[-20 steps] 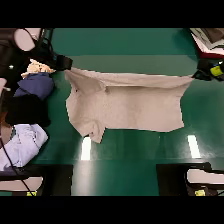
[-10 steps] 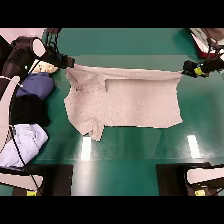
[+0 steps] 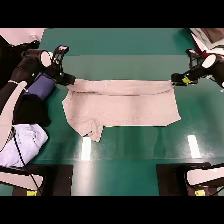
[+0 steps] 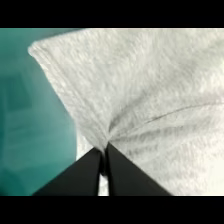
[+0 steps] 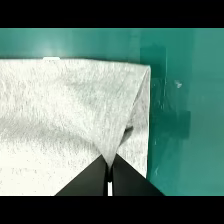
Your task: Fold the shirts.
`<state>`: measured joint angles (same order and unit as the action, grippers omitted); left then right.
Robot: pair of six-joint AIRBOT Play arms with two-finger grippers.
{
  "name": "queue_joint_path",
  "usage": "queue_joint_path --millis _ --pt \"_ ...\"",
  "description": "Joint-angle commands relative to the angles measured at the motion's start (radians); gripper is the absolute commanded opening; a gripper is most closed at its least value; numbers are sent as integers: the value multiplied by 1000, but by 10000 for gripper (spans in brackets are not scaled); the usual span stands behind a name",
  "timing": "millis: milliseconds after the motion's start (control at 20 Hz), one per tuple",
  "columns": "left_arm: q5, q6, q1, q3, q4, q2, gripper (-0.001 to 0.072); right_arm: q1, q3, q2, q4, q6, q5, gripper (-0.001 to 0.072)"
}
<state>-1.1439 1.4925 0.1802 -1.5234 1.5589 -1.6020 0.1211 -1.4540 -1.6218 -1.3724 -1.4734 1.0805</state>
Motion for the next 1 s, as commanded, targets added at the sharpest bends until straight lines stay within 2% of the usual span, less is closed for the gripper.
queue_joint_path --millis 0,50,100,200,350,500,750,950 --pt "-108 -7 0 18 -2 -1 399 -13 11 0 -9 0 24 95" --pt "-145 -7 0 17 4 0 537 -4 -6 0 -15 0 69 382" --pt "-196 -8 0 17 16 3 537 10 -29 2 -10 0 129 510" --pt "-282 -3 0 19 32 23 537 47 -60 26 -8 2 242 510" --pt "-319 32 0 80 -24 94 537 100 21 140 -7 2 295 510" --pt "-261 120 0 297 -103 233 537 129 174 272 -7 2 272 510" --pt "-51 247 0 724 -308 499 537 117 349 419 -7 2 170 509" --pt "-3 264 31 857 -420 559 537 78 390 465 -7 1 143 510"
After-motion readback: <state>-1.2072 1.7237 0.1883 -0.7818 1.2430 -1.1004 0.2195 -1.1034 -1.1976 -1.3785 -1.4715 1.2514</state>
